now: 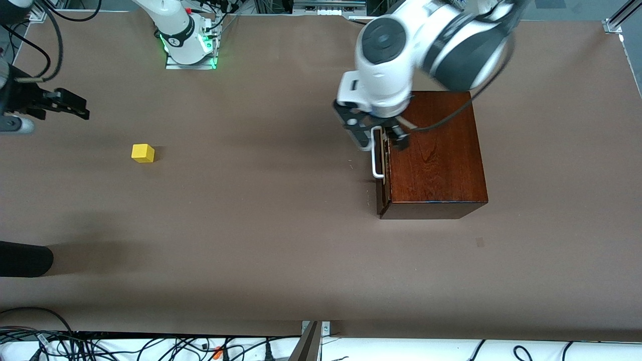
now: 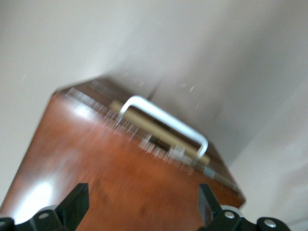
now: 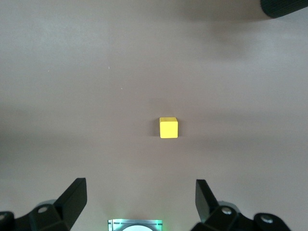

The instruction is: Open drawer, take yellow block, close drawer

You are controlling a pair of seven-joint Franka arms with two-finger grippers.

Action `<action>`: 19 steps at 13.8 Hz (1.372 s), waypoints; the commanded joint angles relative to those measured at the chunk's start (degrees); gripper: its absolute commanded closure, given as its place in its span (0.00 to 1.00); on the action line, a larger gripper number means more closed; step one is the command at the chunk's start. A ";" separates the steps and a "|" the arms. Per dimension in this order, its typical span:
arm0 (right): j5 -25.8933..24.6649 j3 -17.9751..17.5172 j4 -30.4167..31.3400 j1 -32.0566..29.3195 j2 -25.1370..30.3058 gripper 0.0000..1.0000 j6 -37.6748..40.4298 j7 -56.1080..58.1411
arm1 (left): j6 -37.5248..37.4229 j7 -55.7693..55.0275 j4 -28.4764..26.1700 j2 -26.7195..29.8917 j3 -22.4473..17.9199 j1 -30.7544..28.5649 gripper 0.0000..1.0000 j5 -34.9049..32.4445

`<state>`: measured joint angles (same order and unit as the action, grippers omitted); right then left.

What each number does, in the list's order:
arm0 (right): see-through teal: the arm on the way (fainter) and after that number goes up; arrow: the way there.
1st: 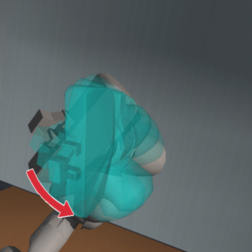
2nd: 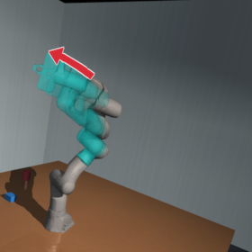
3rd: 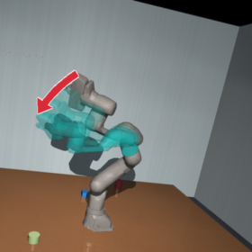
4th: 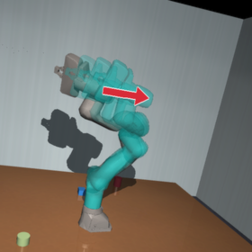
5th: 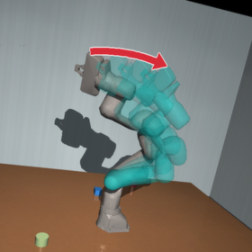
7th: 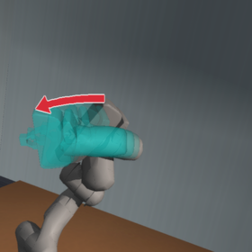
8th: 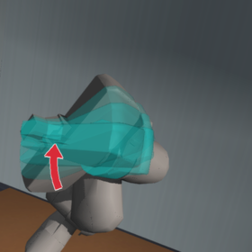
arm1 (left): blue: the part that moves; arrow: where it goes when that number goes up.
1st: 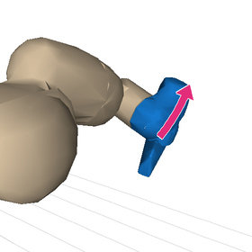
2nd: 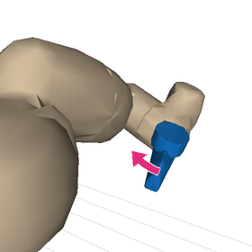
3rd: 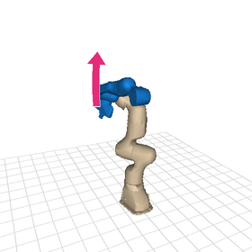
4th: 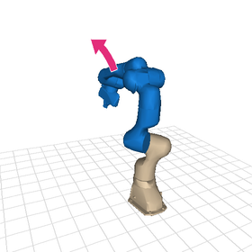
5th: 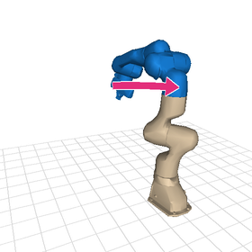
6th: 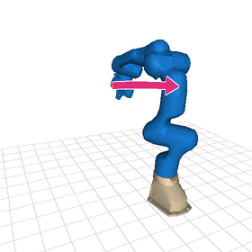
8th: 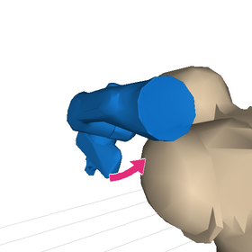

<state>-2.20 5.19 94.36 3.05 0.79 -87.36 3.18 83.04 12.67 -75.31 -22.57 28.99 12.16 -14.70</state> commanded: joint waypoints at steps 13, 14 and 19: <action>0.61 -4.57 0.65 -4.72 0.35 0.00 -4.41 -3.07 | 13.63 -19.68 -23.64 25.82 -28.63 -6.27 0.00 15.05; 0.61 -4.57 0.74 -4.72 0.61 0.00 -3.88 -4.48 | 13.55 -19.79 -23.57 25.65 -28.63 -6.53 0.00 15.05; 0.70 -4.66 0.65 -4.72 0.70 0.00 -3.79 -4.14 | 11.70 -18.74 -22.60 24.60 -28.20 -6.62 0.00 14.53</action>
<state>-2.09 1.62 94.49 -0.49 0.52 -91.61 -0.31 94.54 -5.52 -96.95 1.19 0.99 5.09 -0.66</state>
